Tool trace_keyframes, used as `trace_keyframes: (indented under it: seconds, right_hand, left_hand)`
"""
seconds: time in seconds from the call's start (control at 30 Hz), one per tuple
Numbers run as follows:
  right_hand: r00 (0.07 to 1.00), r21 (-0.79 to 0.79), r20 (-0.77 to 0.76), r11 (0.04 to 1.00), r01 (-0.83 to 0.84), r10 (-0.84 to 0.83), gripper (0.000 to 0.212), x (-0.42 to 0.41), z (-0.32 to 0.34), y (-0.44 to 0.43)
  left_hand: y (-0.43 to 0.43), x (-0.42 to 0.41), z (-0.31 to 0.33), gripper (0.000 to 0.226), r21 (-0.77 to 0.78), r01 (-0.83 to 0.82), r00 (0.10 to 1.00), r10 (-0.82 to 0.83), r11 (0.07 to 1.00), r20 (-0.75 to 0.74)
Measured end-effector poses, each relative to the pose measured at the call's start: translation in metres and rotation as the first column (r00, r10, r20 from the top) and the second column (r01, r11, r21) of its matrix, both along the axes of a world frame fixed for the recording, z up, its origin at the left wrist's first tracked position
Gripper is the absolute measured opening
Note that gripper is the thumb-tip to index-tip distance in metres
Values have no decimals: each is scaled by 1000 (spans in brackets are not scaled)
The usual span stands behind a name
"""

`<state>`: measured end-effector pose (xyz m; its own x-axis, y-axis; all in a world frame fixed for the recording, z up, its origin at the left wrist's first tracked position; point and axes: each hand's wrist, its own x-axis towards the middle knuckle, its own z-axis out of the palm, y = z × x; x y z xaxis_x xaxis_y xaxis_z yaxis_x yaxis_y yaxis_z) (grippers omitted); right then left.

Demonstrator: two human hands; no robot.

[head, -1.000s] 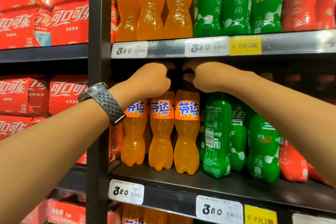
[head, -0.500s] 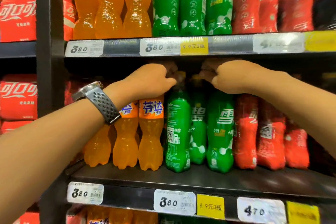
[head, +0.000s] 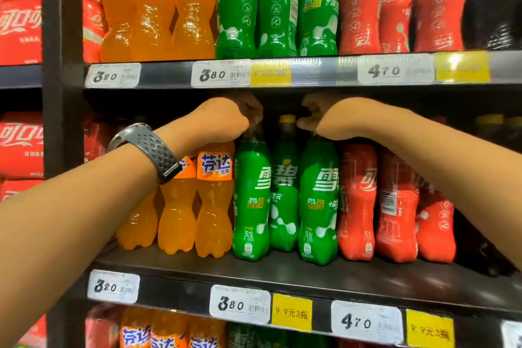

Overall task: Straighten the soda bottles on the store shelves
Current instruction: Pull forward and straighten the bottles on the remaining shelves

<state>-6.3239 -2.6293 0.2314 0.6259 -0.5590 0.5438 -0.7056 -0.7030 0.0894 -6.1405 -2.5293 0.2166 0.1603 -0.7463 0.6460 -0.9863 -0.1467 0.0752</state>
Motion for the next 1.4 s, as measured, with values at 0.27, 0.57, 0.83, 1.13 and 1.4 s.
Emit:
trace_keyframes:
  seconds: [0.27, 0.57, 0.83, 1.13, 1.4]
  right_hand:
    - [994, -98, -100, 994, 40, -50, 47, 51, 7, -8]
    - [994, 16, -85, 998, -66, 67, 24, 35, 12, 0]
    - [983, 95, -71, 982, -162, 169, 19, 24, 9, 2]
    - [976, 3, -72, 978, -207, 207, 28, 20, 8, -6]
    - [948, 151, 8, 937, -315, 318, 26, -32, 10, -19]
  left_hand:
    - [6, 5, -1, 42, -8, 77, 997, -76, 997, 7]
    - [-4, 20, -4, 29, -72, 126, 992, -126, 989, -5]
    - [-4, 14, -2, 30, -8, 55, 998, -55, 998, -22]
    - [-10, -23, 2, 40, -4, 86, 984, -85, 996, 159]
    - [-37, -41, 8, 26, 124, 64, 979, -86, 990, 187]
